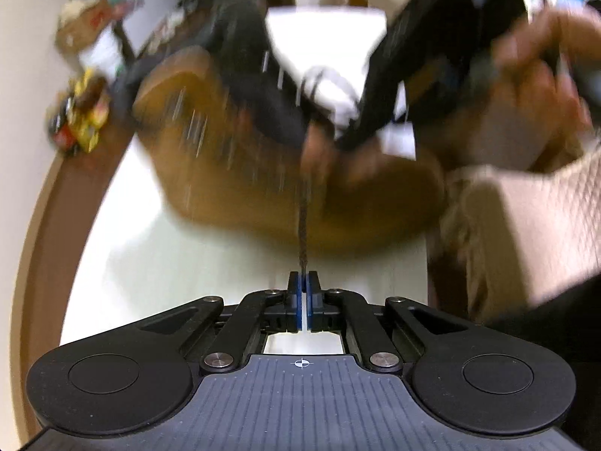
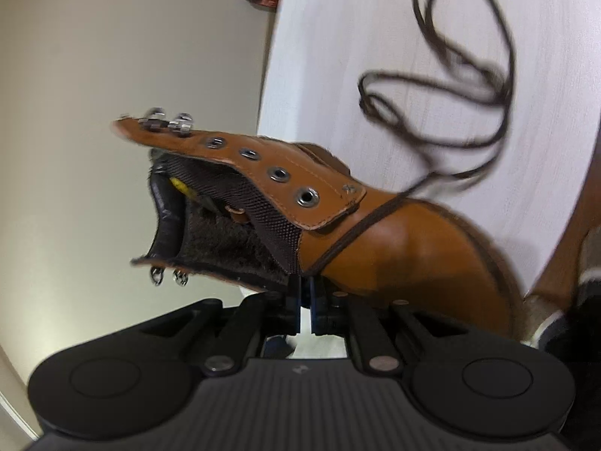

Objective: Lace up shoes with both hands

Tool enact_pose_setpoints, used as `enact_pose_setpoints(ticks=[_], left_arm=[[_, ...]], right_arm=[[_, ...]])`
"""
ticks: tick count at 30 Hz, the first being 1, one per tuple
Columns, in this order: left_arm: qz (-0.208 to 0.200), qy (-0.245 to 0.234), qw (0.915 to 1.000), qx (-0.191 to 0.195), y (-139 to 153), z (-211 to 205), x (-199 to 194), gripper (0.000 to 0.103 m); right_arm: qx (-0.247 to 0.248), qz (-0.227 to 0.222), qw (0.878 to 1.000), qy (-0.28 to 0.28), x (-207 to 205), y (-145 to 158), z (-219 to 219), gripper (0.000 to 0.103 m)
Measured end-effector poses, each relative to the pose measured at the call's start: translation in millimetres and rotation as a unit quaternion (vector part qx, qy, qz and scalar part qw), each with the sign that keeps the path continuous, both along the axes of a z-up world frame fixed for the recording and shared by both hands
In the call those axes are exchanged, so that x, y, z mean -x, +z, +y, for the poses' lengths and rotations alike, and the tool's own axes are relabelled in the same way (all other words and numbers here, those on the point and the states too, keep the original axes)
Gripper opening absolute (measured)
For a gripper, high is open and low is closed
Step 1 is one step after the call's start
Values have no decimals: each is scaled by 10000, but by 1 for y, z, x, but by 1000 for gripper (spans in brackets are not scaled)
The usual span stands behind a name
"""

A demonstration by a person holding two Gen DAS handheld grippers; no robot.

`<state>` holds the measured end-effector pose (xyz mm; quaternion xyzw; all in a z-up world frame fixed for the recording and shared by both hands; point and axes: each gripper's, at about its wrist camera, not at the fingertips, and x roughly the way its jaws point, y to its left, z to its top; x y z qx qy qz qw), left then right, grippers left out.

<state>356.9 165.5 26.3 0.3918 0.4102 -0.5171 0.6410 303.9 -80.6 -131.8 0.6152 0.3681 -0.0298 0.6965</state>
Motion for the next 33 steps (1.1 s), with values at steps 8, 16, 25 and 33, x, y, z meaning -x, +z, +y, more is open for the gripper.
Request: enact_pose_setpoints(ticks=[8, 16, 25, 33], left_arm=[[47, 558, 9931, -1031, -15, 61, -3, 2], [-82, 515, 9886, -1413, -27, 64, -5, 2], [-92, 714, 9848, -1578, -30, 62, -17, 2], [215, 1101, 9857, -1260, -28, 55, -25, 9]], right_arm=[[1974, 561, 9787, 87, 15, 18, -43, 8], [2760, 592, 9561, 783, -16, 13, -54, 10], [4676, 801, 8623, 1773, -55, 8, -62, 15], [5730, 116, 7044, 4187, -85, 2, -59, 15]])
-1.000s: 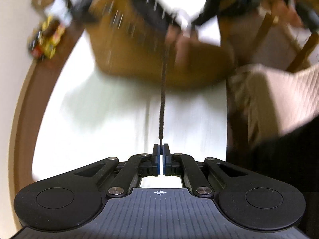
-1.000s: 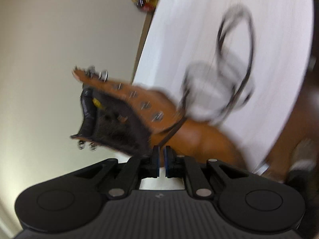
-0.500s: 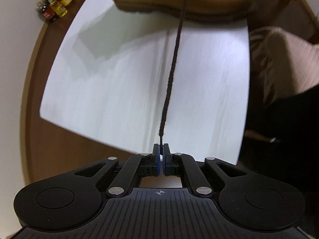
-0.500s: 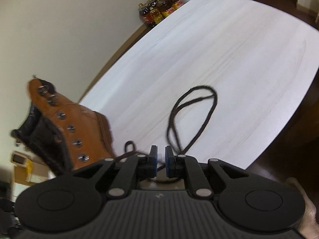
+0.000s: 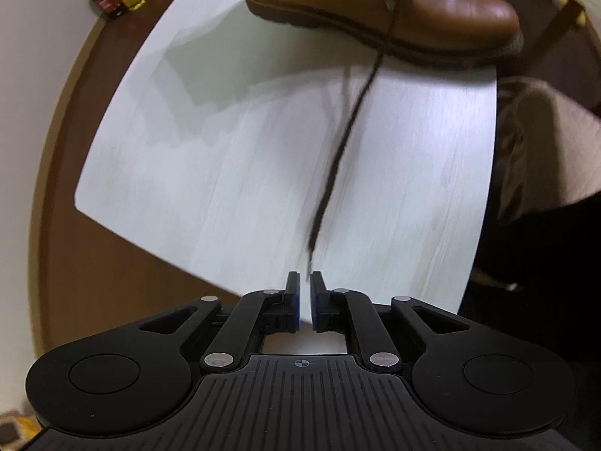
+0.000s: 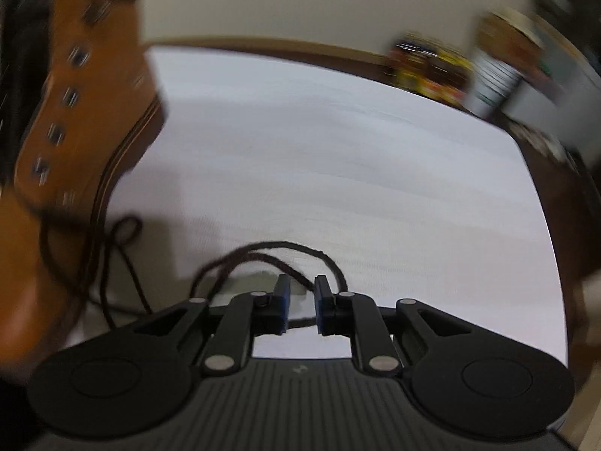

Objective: Lace up shoes with both hands

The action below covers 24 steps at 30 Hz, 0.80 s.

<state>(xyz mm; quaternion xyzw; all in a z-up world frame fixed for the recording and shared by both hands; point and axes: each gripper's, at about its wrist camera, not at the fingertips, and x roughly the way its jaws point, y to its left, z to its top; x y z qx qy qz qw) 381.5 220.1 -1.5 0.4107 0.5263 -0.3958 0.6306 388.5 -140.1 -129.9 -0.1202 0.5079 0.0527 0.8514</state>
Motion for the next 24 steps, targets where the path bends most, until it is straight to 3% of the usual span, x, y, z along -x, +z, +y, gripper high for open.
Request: enact_pose_setpoints(ticks=[6, 9, 11, 16, 20, 24], left_arm=[[-44, 108, 9999, 121, 4, -6, 5, 10], [-81, 88, 9994, 312, 7, -12, 8, 10], [-86, 20, 9987, 510, 12, -19, 10, 10], [-74, -383, 9923, 1175, 30, -46, 11, 10], [-95, -830, 9796, 1828, 47, -75, 12, 12], [-46, -1716, 9467, 2727, 72, -114, 21, 15]], right_arm=[[-178, 535, 9938, 954, -26, -7, -11, 14], [-233, 627, 9892, 1301, -26, -6, -11, 4], [-349, 814, 9894, 1152, -26, -1, -10, 2], [-590, 636, 9925, 861, -4, 39, 2, 2], [-1090, 516, 9901, 723, 28, 89, 28, 2], [-1148, 439, 9863, 1097, 54, 122, 62, 2]])
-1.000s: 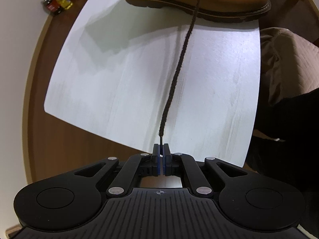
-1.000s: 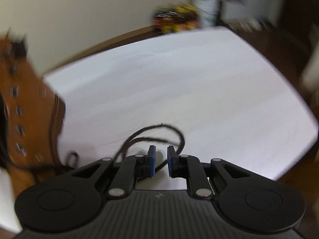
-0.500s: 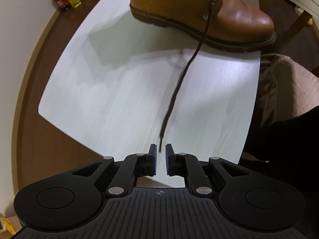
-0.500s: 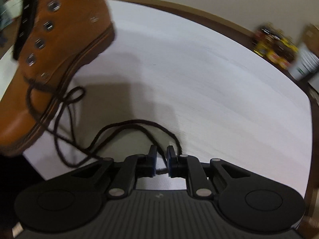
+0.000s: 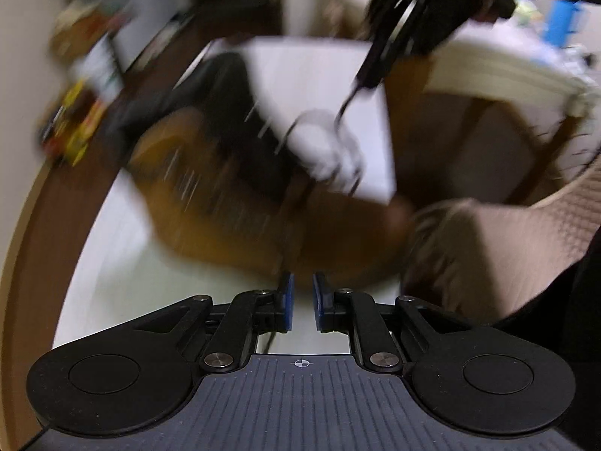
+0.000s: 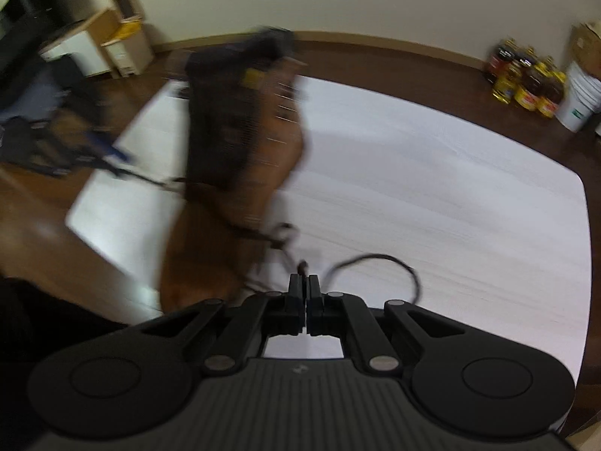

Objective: Lace up shoes with both hands

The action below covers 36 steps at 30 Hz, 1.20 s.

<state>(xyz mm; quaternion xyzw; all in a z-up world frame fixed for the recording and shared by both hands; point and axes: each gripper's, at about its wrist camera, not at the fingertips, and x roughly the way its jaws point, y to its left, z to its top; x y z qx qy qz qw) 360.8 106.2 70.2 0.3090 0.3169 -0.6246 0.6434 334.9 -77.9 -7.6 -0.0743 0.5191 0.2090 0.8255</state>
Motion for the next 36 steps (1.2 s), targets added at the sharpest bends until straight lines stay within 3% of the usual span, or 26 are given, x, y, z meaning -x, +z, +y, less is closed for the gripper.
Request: enact_pose_setpoints(ticks=[3, 11, 16, 21, 22, 23, 26, 29, 32, 36], left_arm=[[-26, -584, 9976, 363, 10, -16, 6, 17], [-556, -1513, 9853, 572, 10, -26, 23, 17], [-770, -1735, 9798, 631, 4, -27, 31, 17], [-680, -1801, 9787, 710, 3, -30, 33, 17], [-637, -1814, 9787, 716, 3, -30, 34, 12], [-491, -1780, 9804, 690, 3, -31, 32, 6], [-362, -1443, 9868, 643, 2, -29, 29, 3], [-340, -748, 9960, 353, -1, -25, 24, 3], [-359, 77, 9992, -146, -11, -26, 18, 3], [-333, 814, 9953, -400, -17, -30, 14, 3]], right_arm=[[25, -83, 9994, 346, 7, 12, 24, 2], [-4, -108, 9942, 1069, 13, 27, 62, 2], [-107, -61, 9922, 1237, 7, 30, 66, 2], [-179, -42, 9911, 1315, 4, 30, 70, 2], [-194, -42, 9911, 1316, 3, 30, 71, 2], [-204, -45, 9912, 1308, 2, 29, 71, 2], [-276, -40, 9920, 1229, 0, 28, 69, 3], [-517, 14, 9968, 603, -3, 23, 56, 4], [-524, -22, 9970, -562, -9, 7, 45, 10], [-417, -166, 9774, -2066, -14, -19, 50, 16]])
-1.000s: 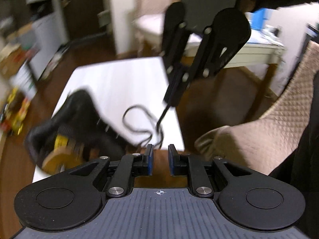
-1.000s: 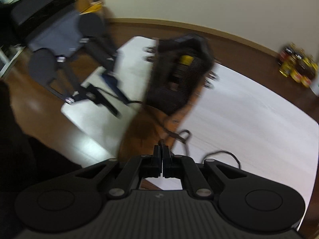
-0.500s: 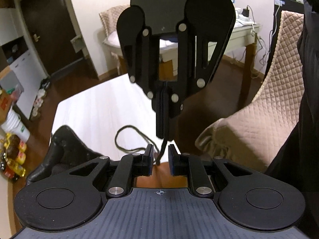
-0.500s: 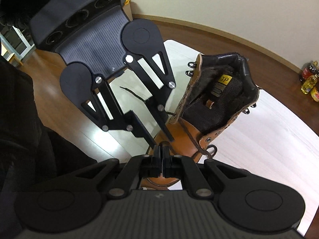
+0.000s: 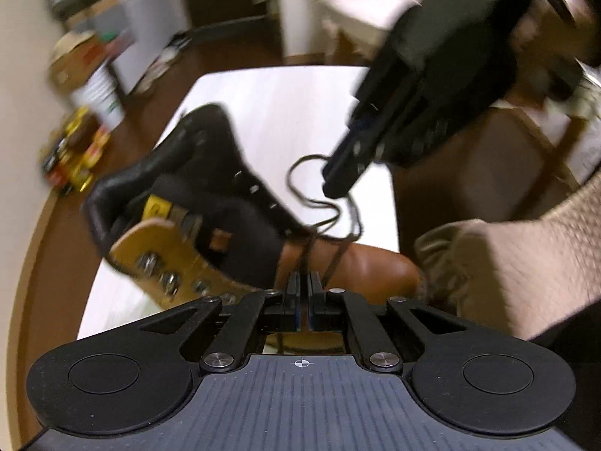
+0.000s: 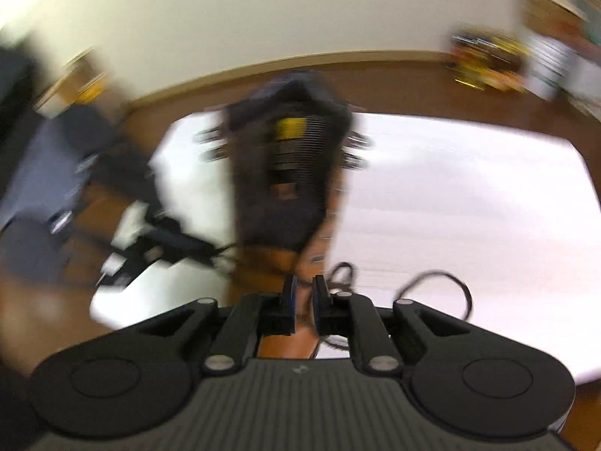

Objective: Lace up shoes with both hands

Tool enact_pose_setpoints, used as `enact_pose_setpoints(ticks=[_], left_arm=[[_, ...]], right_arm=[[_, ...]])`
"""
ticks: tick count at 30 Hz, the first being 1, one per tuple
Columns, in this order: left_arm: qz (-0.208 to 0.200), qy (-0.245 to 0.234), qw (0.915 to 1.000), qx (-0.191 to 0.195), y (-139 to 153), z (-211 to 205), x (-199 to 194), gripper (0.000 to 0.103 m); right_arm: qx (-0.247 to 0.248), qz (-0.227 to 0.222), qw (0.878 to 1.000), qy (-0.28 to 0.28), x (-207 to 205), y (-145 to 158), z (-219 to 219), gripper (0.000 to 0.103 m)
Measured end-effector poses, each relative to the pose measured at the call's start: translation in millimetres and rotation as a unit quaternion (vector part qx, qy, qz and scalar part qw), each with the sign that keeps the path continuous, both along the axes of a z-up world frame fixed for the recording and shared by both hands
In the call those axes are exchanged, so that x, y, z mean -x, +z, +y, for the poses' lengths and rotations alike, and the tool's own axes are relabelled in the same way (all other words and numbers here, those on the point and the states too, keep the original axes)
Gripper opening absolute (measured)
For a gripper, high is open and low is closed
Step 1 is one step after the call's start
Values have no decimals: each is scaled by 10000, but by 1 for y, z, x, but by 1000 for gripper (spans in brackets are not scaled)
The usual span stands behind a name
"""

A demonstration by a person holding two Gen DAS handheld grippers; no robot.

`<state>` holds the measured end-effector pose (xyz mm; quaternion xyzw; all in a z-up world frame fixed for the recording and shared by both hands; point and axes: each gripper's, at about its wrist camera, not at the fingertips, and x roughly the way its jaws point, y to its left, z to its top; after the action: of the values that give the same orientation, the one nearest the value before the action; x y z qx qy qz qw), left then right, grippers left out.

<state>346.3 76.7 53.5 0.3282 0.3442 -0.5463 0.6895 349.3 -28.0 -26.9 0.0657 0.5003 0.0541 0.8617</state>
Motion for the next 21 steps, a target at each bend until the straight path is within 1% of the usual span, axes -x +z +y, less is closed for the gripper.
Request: enact_pose_setpoints(ticks=[2, 4, 7, 9, 12, 13, 17, 21], left_arm=[[-33, 229, 9997, -40, -1, -1, -1, 3], [-34, 289, 9996, -68, 1, -1, -3, 3], [-46, 340, 9994, -106, 3, -5, -7, 3], [-110, 344, 9992, -153, 6, -14, -10, 3], [-228, 316, 9990, -234, 9, -28, -15, 3], [-252, 310, 9989, -263, 9, -31, -15, 3], [-254, 130, 9978, -599, 0, -52, -18, 3], [-175, -7, 9961, -870, -10, -62, -23, 3]], right_arm=[[42, -43, 9995, -311, -1, -9, 10, 15], [151, -110, 9987, -469, -1, -14, 21, 16], [465, -183, 9964, -682, -5, -25, 35, 15], [633, -176, 9951, -734, -6, -29, 37, 17], [595, -213, 9941, -885, -2, -29, 31, 20], [558, -224, 9935, -965, 1, -29, 27, 22], [213, -274, 9911, -1282, 9, -32, 8, 24], [3, -328, 9898, -1383, 13, -34, -3, 27]])
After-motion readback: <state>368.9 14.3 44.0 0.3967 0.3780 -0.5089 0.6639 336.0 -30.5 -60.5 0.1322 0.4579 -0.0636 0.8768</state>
